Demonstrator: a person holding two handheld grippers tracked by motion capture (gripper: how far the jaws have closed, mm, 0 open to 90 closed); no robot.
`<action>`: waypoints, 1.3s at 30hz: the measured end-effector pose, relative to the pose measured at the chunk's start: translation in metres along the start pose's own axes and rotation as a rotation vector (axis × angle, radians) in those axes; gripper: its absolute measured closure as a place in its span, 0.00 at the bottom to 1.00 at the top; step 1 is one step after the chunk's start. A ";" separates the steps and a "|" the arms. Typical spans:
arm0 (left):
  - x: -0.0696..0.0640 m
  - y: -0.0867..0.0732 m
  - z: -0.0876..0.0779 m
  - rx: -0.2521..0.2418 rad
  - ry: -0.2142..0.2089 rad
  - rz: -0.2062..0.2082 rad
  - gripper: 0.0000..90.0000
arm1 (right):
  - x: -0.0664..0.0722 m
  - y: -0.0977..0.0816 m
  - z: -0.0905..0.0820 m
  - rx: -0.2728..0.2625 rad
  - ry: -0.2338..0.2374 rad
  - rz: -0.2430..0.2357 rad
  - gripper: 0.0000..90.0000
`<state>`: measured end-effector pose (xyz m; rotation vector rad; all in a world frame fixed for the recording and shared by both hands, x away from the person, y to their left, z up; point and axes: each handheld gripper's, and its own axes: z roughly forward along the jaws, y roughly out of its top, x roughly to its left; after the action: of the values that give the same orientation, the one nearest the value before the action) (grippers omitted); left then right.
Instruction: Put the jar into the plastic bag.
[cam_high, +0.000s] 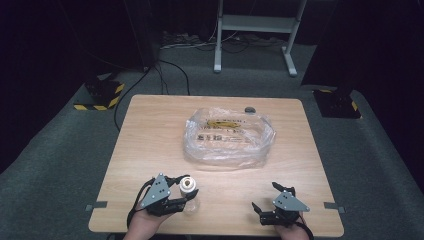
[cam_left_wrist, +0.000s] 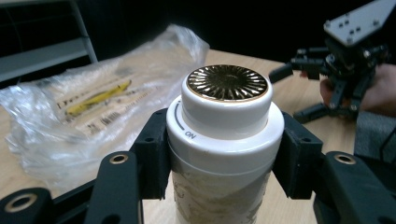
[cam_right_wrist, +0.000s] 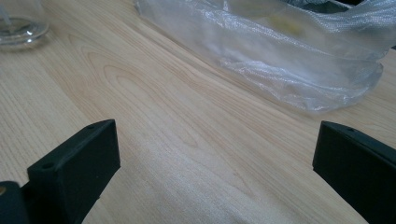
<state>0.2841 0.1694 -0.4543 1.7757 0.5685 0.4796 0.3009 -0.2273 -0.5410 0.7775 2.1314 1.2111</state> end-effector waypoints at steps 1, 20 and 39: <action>0.001 0.002 0.000 -0.011 0.000 -0.010 0.51 | 0.000 0.000 0.000 0.000 0.000 0.000 0.00; 0.017 0.035 0.004 -0.072 0.053 -0.007 0.51 | -0.001 0.000 0.000 -0.008 0.005 0.006 0.00; 0.029 0.056 0.024 -0.102 0.077 -0.002 0.51 | -0.002 -0.001 -0.002 -0.019 0.008 0.022 0.00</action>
<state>0.3290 0.1553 -0.4062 1.6653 0.5890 0.5678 0.3012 -0.2302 -0.5407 0.7911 2.1199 1.2463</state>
